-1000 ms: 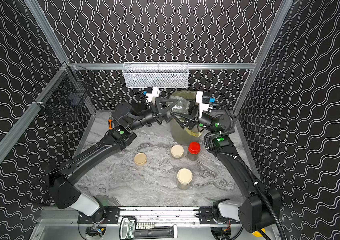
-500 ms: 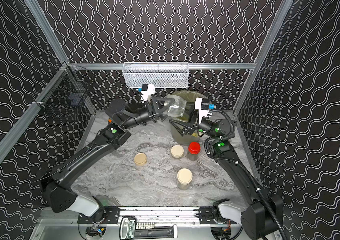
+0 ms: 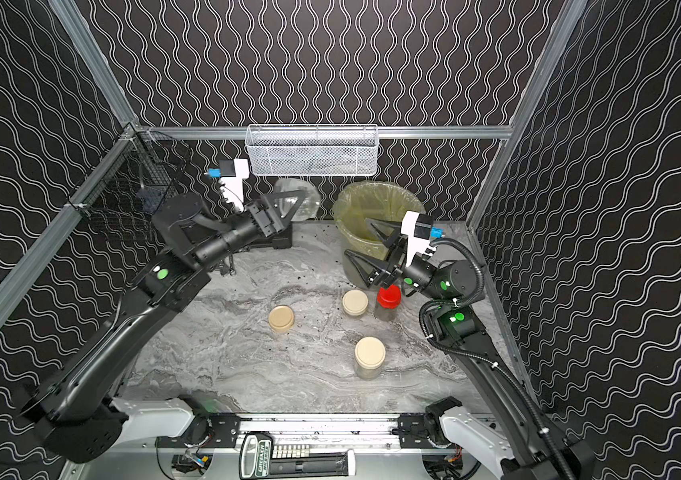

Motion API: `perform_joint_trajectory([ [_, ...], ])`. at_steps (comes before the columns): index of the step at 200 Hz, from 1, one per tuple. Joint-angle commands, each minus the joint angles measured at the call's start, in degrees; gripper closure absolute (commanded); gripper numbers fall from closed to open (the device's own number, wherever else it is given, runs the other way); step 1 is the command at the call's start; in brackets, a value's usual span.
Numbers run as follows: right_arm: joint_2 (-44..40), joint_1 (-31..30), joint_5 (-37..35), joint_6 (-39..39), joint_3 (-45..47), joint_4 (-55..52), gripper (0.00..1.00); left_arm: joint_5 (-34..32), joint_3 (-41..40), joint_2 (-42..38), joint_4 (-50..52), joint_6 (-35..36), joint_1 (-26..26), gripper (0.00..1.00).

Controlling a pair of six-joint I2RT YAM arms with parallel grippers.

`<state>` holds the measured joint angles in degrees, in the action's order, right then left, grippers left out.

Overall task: Empty moldy tea leaves from jars
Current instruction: Place the jar at the center of the board.

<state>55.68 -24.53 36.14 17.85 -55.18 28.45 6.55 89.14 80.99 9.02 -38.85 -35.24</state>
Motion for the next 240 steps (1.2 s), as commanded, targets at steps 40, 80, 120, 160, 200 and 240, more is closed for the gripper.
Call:
perform_joint_trajectory([
  [40,2.8,-13.9,-25.1,-9.8,-3.9,-39.0,0.01,-35.2,-13.8,-5.9,12.6,19.3,1.6,0.71],
  [80,8.1,-21.6,-28.5,-6.9,-5.1,-44.0,0.01,-31.7,-22.1,-4.5,13.3,16.2,5.2,0.71],
  [120,12.5,-26.2,-30.5,-7.1,-7.7,-43.9,0.01,-24.1,-22.2,4.2,16.0,13.7,9.5,0.73],
  [160,14.5,-27.6,-31.4,-7.0,-9.3,-43.7,0.01,-22.6,-22.7,11.5,14.0,14.4,12.5,0.73],
  [200,13.7,-28.2,-32.7,-6.5,-7.7,-42.3,0.01,-24.2,-24.8,18.2,9.4,15.5,14.0,0.74],
  [240,13.1,-28.3,-33.6,-7.0,-7.4,-43.3,0.01,-21.4,-25.8,23.8,5.5,14.9,14.3,0.73],
])
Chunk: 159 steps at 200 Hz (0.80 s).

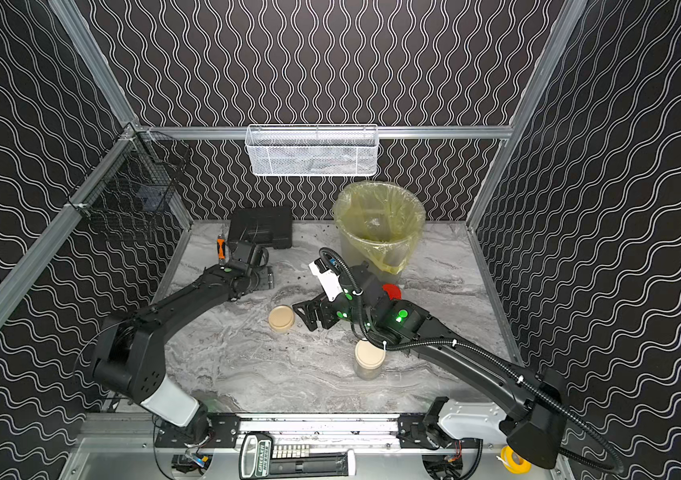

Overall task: Empty moldy tea leaves from jars
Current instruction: Place the jar at the center of the board.

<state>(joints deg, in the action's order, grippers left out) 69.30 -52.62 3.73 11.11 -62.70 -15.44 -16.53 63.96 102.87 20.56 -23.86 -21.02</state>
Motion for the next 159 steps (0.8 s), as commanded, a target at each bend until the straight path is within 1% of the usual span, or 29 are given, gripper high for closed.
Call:
perform_joint_trajectory([
  [1,-0.6,-0.1,-1.2,-0.3,0.1,0.5,0.01,1.7,-0.7,2.0,-6.2,-0.1,0.1,0.73],
  [24,-0.7,-0.1,-1.3,-0.3,0.2,0.3,0.01,2.5,-0.9,4.6,-6.5,-0.7,0.2,0.72],
  [46,-0.7,-0.3,-1.3,-0.3,0.4,0.4,0.01,3.1,-2.4,5.5,-8.3,-1.2,0.2,0.69],
  [64,-0.5,-0.3,-1.4,-0.4,0.3,0.3,0.01,4.4,-3.1,6.0,-9.3,-1.1,0.2,0.61],
  [89,-0.6,-0.4,-1.4,-0.4,0.0,0.1,0.01,4.2,-3.3,6.7,-8.9,-1.6,0.2,0.49],
  [110,-1.0,-0.4,-2.0,-0.6,0.2,0.2,0.01,4.6,-3.8,6.3,-9.6,-2.3,0.2,0.42],
  [117,-1.0,-0.4,-2.2,-0.7,0.2,0.1,0.01,4.8,-3.9,6.0,-9.7,-2.5,0.2,0.36],
  [130,-1.2,-0.4,-2.4,-0.9,0.1,0.2,0.01,5.2,-3.8,5.5,-9.7,-2.5,0.2,0.19],
  [139,-1.2,-0.4,-2.5,-0.9,0.0,0.4,0.01,5.3,-3.6,4.9,-9.5,-2.4,0.2,0.1],
  [145,-1.2,-0.4,-2.4,-0.8,0.0,0.6,0.01,5.3,-3.5,4.6,-9.5,-2.3,0.2,0.06],
  [159,-1.3,-0.4,-2.2,-0.7,0.0,1.3,0.01,5.3,-3.4,3.6,-9.2,-2.1,0.3,0.02],
])
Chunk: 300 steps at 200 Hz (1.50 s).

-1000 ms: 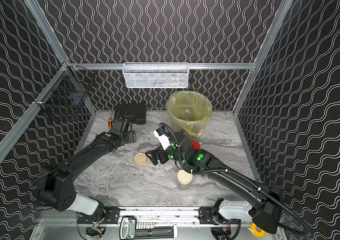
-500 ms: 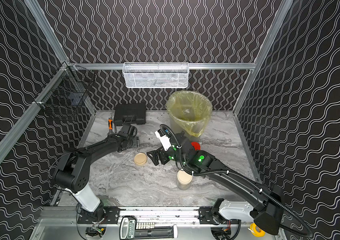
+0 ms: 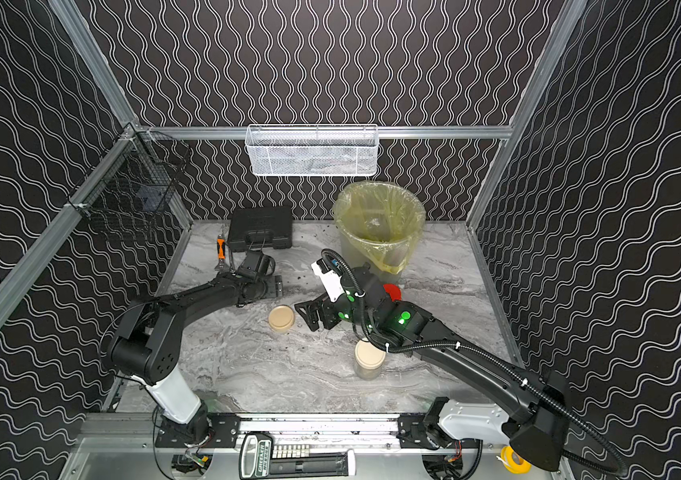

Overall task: Empty moldy tea leaves from jars
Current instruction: Place the jar at the center of the board, then pick up the jar from the center of the board.

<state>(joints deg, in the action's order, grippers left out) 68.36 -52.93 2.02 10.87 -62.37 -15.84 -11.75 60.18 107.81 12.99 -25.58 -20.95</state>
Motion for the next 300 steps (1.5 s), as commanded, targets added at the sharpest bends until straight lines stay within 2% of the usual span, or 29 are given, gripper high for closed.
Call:
perform_joint_trajectory([
  [1,-0.4,-0.1,-0.5,-0.5,-0.4,1.8,0.01,0.5,0.4,-1.5,-1.6,-0.3,0.2,0.02],
  [49,-2.4,0.0,-7.7,1.4,0.6,4.2,0.01,0.5,1.7,-8.7,1.0,0.4,0.1,0.01],
  [68,-4.5,0.5,-12.4,3.0,1.6,5.3,0.01,2.3,2.2,-14.2,2.8,0.3,0.0,0.01],
  [81,-6.2,2.2,-14.2,4.1,2.3,5.1,0.01,5.7,2.5,-18.6,3.4,0.4,-0.3,0.02],
  [106,-9.6,11.6,-10.2,6.4,3.3,2.4,0.01,20.5,2.1,-26.3,0.4,2.5,-1.6,0.08],
  [119,-12.3,18.1,-7.1,7.5,4.5,1.4,0.01,25.3,1.9,-29.7,-1.1,3.0,-3.8,0.09],
  [131,-15.0,23.5,-5.4,8.2,6.8,1.1,0.01,26.8,2.0,-32.1,-1.4,3.8,-6.8,0.1],
  [155,-19.0,32.7,-4.3,9.3,8.0,-2.3,0.01,25.2,3.9,-34.4,0.7,6.5,-15.9,0.1],
  [173,-21.8,37.9,-5.6,12.2,9.5,-4.9,0.01,24.2,5.3,-33.9,2.6,8.6,-23.0,0.11],
  [189,-25.3,40.6,-7.9,15.5,12.3,-5.6,0.01,20.0,7.0,-32.0,5.1,10.7,-29.7,0.13],
  [211,-29.7,41.0,-13.5,18.4,15.7,-7.0,0.01,15.3,9.4,-27.6,8.3,12.8,-37.6,0.13],
  [235,-33.5,41.1,-15.4,18.8,17.8,-7.9,0.01,12.5,11.5,-21.8,10.2,14.1,-44.1,0.05],
  [248,-34.3,41.0,-15.2,18.4,17.9,-8.6,0.01,10.8,12.7,-18.7,11.2,14.5,-46.7,0.01],
  [280,-36.3,41.0,-11.9,17.1,18.9,-7.3,0.01,6.0,16.8,-10.6,13.8,15.8,-51.3,0.01],
  [300,-37.1,41.0,-10.7,17.0,19.5,-6.3,0.01,4.7,18.9,-6.3,14.6,15.7,-52.0,0.01],
])
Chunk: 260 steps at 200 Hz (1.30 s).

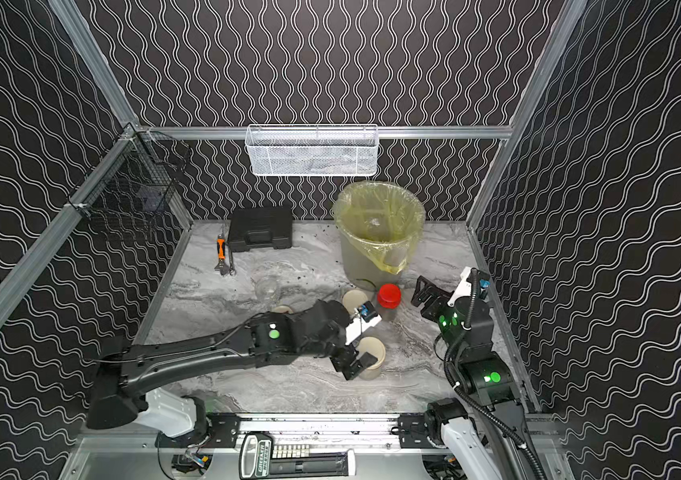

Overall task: Empty moldy tea leaves from jars
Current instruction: Pick up the jar from the center of the board.

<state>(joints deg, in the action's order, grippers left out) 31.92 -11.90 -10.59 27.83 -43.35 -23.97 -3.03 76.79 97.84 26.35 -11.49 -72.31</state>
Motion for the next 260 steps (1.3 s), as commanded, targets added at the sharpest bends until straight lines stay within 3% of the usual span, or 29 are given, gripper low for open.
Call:
perform_joint_trajectory([
  [1,-0.7,0.0,1.9,0.1,0.5,1.8,0.01,-4.1,2.4,3.9,1.3,1.5,-0.7,0.01],
  [28,-0.5,0.0,3.6,-0.3,0.4,1.8,0.01,-8.2,3.4,7.7,1.8,0.1,-0.7,0.01],
  [134,-0.3,0.0,5.0,-0.3,1.2,2.2,0.01,-4.0,6.4,17.5,2.4,-1.7,0.1,0.02],
  [213,0.3,0.0,5.9,-1.2,1.3,3.0,0.01,-1.5,3.7,15.1,0.4,-2.8,2.3,0.41],
  [237,0.3,0.0,9.6,-4.1,1.9,5.2,0.01,0.3,0.9,10.1,-0.9,-4.0,4.7,0.5],
  [260,-0.4,0.0,17.9,-8.2,3.7,10.6,0.05,-0.1,0.3,4.9,1.5,-4.0,7.1,0.55],
])
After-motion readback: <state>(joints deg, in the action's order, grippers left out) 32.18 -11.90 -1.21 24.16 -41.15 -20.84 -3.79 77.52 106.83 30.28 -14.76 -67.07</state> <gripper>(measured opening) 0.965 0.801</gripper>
